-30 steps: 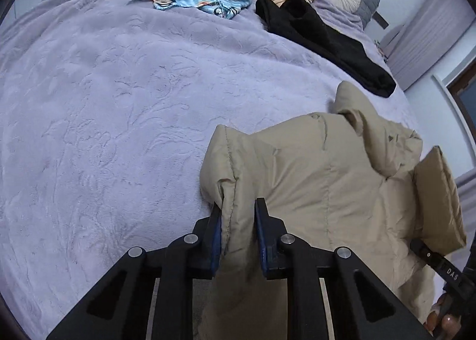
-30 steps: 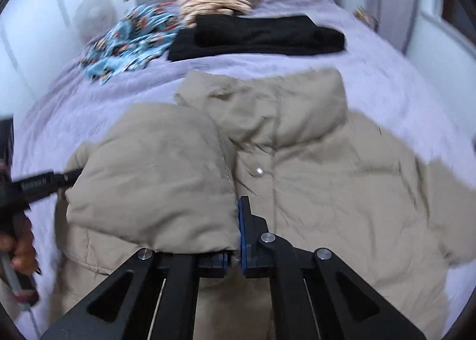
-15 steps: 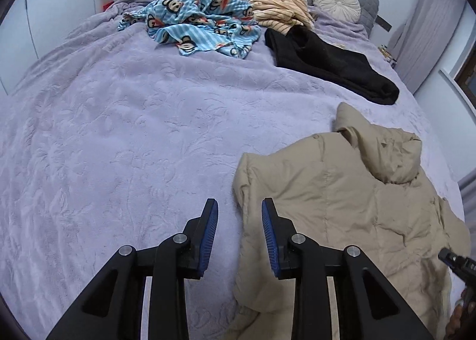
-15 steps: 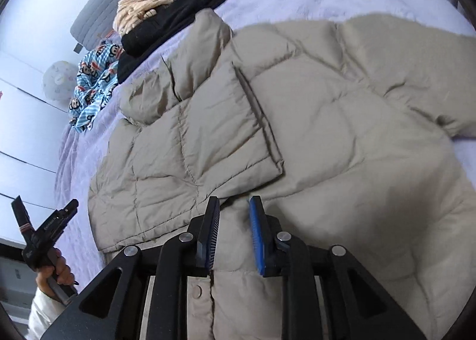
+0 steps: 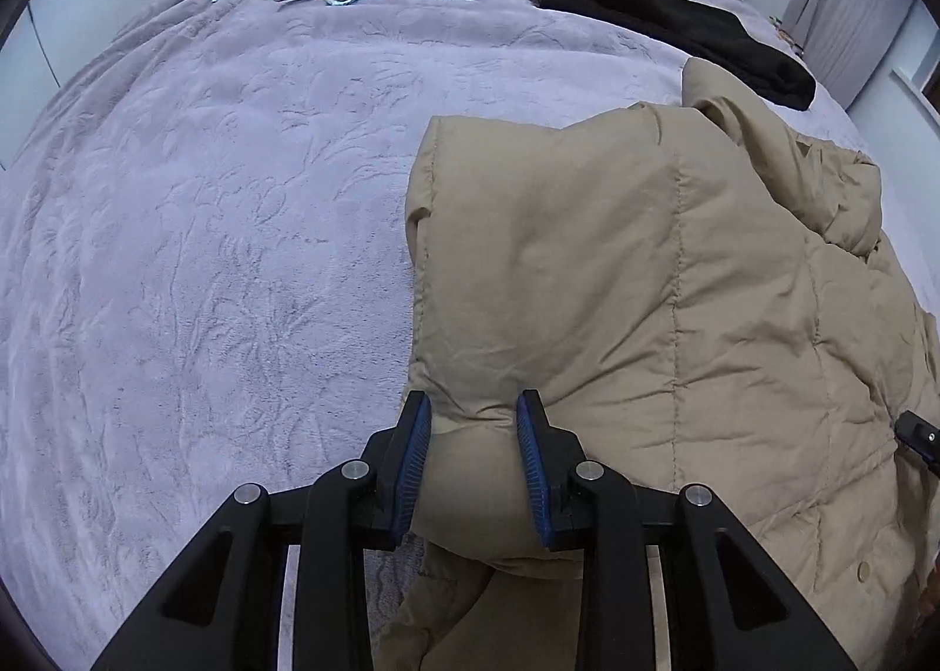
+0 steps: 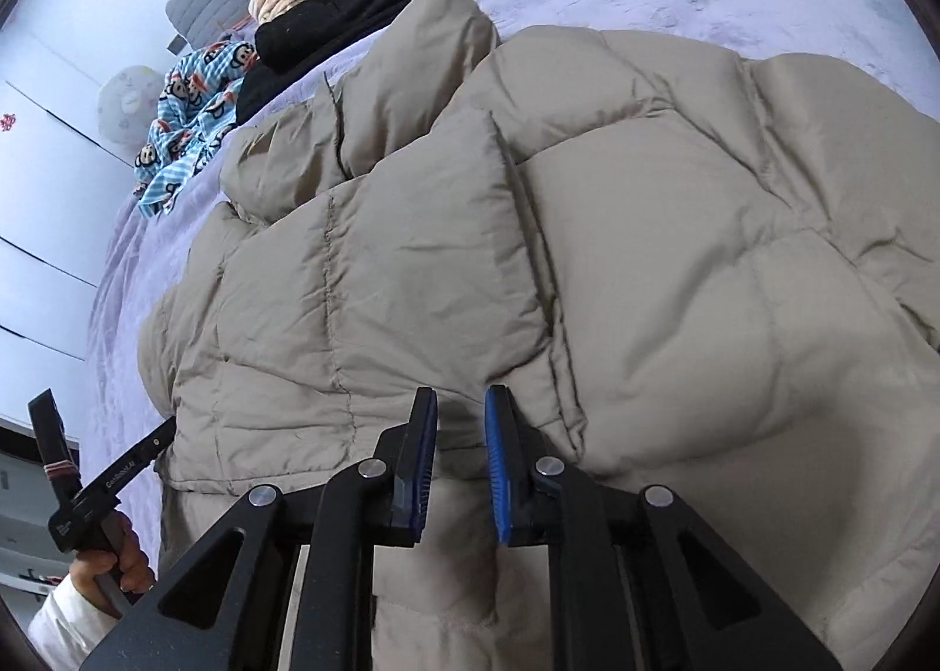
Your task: Fold large clothes
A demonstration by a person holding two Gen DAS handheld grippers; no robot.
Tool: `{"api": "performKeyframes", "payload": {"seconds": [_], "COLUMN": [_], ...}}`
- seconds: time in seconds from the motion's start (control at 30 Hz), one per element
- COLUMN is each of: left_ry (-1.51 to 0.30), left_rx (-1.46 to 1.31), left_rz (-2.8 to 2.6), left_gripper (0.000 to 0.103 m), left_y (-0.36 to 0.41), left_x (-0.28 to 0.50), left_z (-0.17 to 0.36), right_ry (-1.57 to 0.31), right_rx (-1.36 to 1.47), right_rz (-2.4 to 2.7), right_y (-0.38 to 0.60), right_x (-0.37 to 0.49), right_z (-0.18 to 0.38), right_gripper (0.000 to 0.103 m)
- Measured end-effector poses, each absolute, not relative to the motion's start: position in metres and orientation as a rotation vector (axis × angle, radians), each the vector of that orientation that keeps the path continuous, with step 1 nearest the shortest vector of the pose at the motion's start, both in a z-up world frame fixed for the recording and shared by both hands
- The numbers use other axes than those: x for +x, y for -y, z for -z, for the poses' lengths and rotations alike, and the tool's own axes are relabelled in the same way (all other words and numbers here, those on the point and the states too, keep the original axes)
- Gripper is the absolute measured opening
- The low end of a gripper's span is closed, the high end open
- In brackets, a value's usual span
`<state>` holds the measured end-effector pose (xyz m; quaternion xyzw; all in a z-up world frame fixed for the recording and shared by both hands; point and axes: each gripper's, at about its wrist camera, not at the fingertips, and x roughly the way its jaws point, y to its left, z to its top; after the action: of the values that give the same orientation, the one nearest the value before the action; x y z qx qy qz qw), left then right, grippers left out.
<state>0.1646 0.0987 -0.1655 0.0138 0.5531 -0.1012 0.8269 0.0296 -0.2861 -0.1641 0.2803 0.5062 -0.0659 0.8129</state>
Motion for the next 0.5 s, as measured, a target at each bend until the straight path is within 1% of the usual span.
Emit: {"api": "performKeyframes", "payload": {"seconds": [0.07, 0.13, 0.23, 0.27, 0.3, 0.37, 0.4, 0.5], "left_ry": [-1.173, -1.169, -1.163, -1.157, -1.15, -1.143, -1.147, -1.151], "left_rx": [0.037, 0.027, 0.012, 0.013, 0.018, 0.021, 0.017, -0.012], "left_rz": [0.188, 0.177, 0.166, 0.16, 0.151, 0.136, 0.13, 0.117], "left_gripper": [0.033, 0.033, 0.033, 0.033, 0.033, 0.033, 0.033, 0.033], "left_y": [-0.098, -0.099, -0.096, -0.093, -0.091, -0.087, -0.085, -0.079], "left_x": [0.162, 0.157, 0.143, 0.136, 0.13, 0.118, 0.113, 0.094], "left_z": [0.155, 0.145, 0.13, 0.123, 0.117, 0.107, 0.103, 0.091], "right_ry": [-1.088, -1.092, -1.097, -1.1, -1.106, -1.114, -1.116, -1.134], "right_rx": [0.626, 0.652, 0.685, 0.697, 0.706, 0.72, 0.726, 0.749], "right_rz": [0.136, 0.125, 0.106, 0.101, 0.099, 0.099, 0.1, 0.084], "right_y": [0.292, 0.298, 0.305, 0.306, 0.307, 0.31, 0.311, 0.317], "right_x": [0.022, 0.012, -0.002, -0.007, -0.011, -0.019, -0.024, -0.036], "right_z": [0.16, 0.153, 0.147, 0.145, 0.144, 0.141, 0.14, 0.14], "right_gripper": [0.017, 0.021, 0.022, 0.023, 0.026, 0.043, 0.046, 0.047]}}
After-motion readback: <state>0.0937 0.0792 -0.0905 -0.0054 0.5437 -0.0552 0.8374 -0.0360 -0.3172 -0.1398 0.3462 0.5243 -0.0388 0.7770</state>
